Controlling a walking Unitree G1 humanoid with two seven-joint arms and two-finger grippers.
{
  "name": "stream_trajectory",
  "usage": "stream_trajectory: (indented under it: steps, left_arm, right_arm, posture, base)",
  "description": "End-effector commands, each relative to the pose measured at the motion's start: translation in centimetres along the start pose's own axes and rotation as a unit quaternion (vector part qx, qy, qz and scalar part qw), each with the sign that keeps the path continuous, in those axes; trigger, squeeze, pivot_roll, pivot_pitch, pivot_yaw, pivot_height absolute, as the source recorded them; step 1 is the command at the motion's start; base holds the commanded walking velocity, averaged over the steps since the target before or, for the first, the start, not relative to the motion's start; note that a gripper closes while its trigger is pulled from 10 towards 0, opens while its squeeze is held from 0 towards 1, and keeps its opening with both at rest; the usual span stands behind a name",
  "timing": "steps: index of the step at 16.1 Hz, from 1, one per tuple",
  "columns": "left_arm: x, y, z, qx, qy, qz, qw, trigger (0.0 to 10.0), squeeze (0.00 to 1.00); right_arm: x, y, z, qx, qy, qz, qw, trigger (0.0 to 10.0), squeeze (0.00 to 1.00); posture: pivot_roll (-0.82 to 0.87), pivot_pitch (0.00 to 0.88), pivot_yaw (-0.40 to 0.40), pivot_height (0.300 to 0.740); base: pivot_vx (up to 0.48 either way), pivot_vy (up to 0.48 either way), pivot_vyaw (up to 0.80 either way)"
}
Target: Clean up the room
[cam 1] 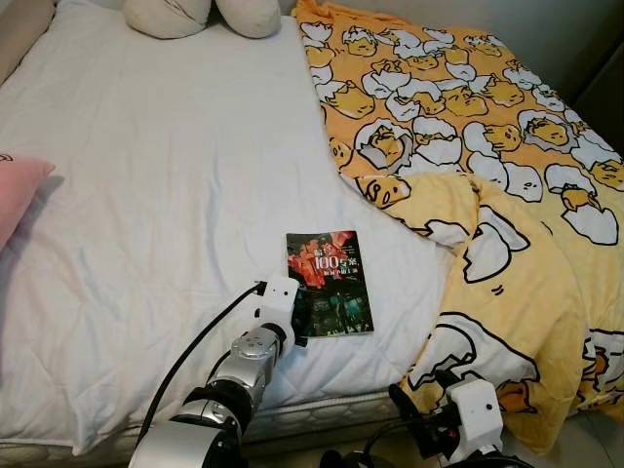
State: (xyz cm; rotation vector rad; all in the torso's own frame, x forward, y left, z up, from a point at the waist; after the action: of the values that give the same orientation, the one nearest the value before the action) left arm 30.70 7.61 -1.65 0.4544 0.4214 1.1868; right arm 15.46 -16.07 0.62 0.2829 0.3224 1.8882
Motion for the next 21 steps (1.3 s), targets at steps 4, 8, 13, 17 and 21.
stream_trajectory:
  steps: [4, 8, 13, 17, 21]
  left_arm:
    - [-1.6, 0.3, -2.5, 0.051, -0.020, -0.036, 0.998, 0.0, 0.00]
    - [-1.2, -0.2, 0.4, -0.011, 0.045, -0.041, 0.998, 0.0, 0.00]
    - [1.9, 0.3, 7.9, -0.163, 0.077, -0.055, 0.982, 0.0, 0.00]
    - [4.3, 2.0, 11.7, -0.254, 0.089, -0.030, 0.963, 0.0, 0.00]
    - [9.7, 5.0, 13.0, -0.306, 0.003, 0.150, 0.940, 10.0, 0.00]
  right_arm:
    - [-0.5, 0.2, -0.2, 0.009, 0.000, -0.010, 1.000, 10.0, 0.00]
    - [-0.8, -0.3, 0.0, 0.007, 0.003, -0.012, 1.000, 10.0, 0.00]
    - [-2.8, -4.0, 2.0, -0.031, 0.013, -0.026, 0.999, 10.0, 0.00]
    - [-4.8, -7.9, 5.3, -0.081, 0.014, -0.051, 0.995, 10.0, 0.00]
    - [-6.9, -9.2, 12.4, -0.194, -0.004, -0.092, 0.977, 10.0, 0.00]
  posture:
    - [-0.14, 0.117, -0.106, 0.740]
    - [-0.13, 0.103, -0.098, 0.740]
    - [-0.06, 0.000, -0.070, 0.740]
    - [0.02, 0.000, -0.054, 0.740]
    - [0.03, 0.000, -0.029, 0.740]
  base:
    - [0.000, 0.000, 0.00]
    - [0.000, 0.000, 0.00]
    - [0.000, 0.000, 0.00]
    - [0.000, 0.000, 0.00]
    - [0.000, 0.000, 0.00]
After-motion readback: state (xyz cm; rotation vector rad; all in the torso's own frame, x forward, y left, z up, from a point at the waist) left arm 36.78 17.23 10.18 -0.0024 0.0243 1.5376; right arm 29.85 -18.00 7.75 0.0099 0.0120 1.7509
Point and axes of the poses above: a point about 5 cm out from each wrist's last joint towards the gripper, its own y axis pointing back from the gripper into the wrist, its own z axis along the axis of the wrist's last joint, x = y × z, the point moved 2 cm from there along -y, pointing out of the wrist towards the gripper, and after that the axes turned 1 degree about y, right-handed, at the moved point
